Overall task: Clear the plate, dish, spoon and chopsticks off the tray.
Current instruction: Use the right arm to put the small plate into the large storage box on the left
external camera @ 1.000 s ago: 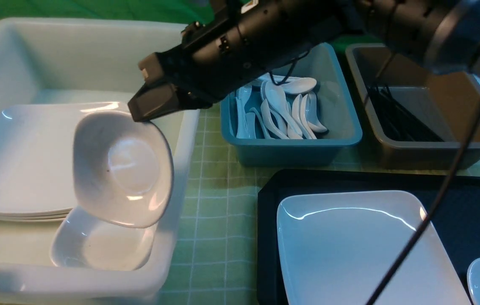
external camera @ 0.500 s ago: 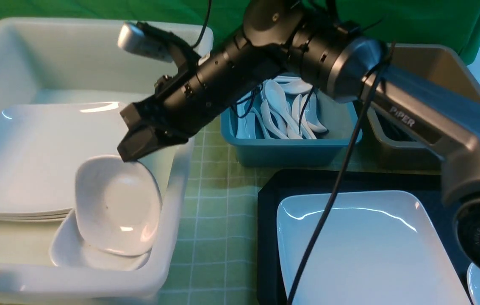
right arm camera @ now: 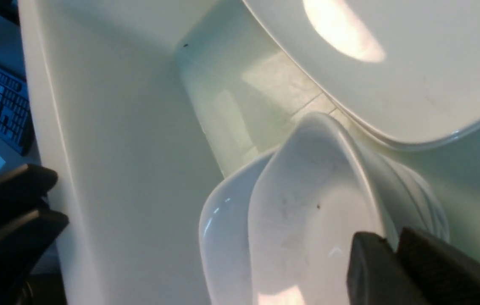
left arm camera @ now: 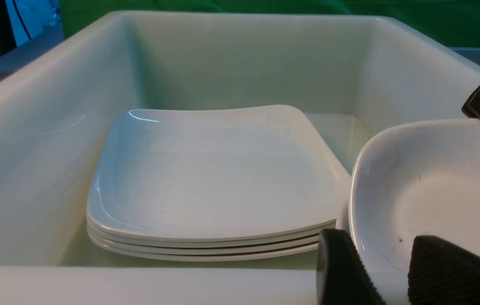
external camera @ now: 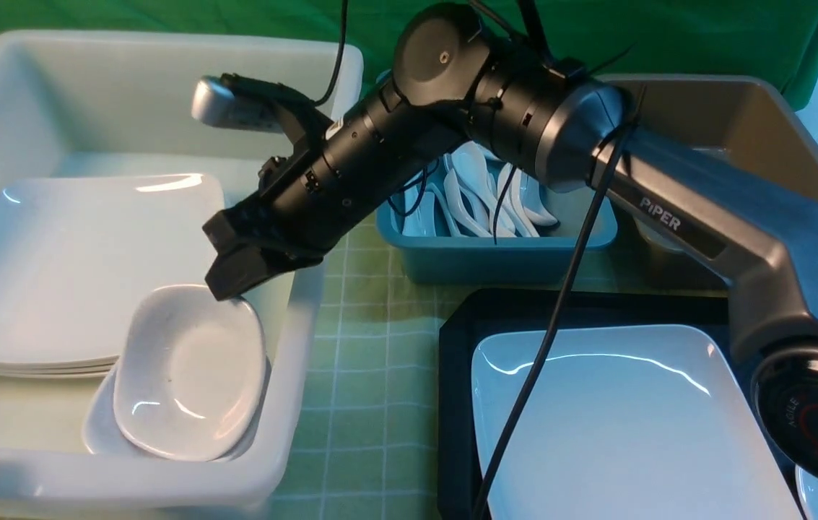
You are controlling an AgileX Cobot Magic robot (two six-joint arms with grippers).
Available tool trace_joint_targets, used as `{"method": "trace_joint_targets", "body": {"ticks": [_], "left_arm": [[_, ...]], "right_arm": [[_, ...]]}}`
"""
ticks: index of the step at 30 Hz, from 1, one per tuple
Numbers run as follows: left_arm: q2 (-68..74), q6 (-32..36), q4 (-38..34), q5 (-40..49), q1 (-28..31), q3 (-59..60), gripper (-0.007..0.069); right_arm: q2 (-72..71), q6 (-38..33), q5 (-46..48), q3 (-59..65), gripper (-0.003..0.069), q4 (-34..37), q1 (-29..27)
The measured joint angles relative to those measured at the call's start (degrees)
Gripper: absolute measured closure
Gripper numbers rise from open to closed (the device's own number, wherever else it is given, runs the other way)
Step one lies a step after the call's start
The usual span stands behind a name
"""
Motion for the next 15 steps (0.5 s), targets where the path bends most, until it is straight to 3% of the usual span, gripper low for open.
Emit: {"method": "trace_joint_targets", "body": {"ticks": [1,6,15], "left_arm": [[0.0,0.0,0.0,0.0,0.0,0.0,0.0400],[0.0,0.2,0.0,0.0,0.0,0.0,0.0400],[0.0,0.3,0.0,0.0,0.0,0.0,0.0400]], "right_arm": [[0.2,0.0,0.4,0.0,0.0478,-0.7,0.0],[0.1,-0.3,0.6,-0.1,0.0352,-0.6,0.2],[-3.0,-0.9,3.3,-5.6,0.0372,-11.0,0.5]]}}
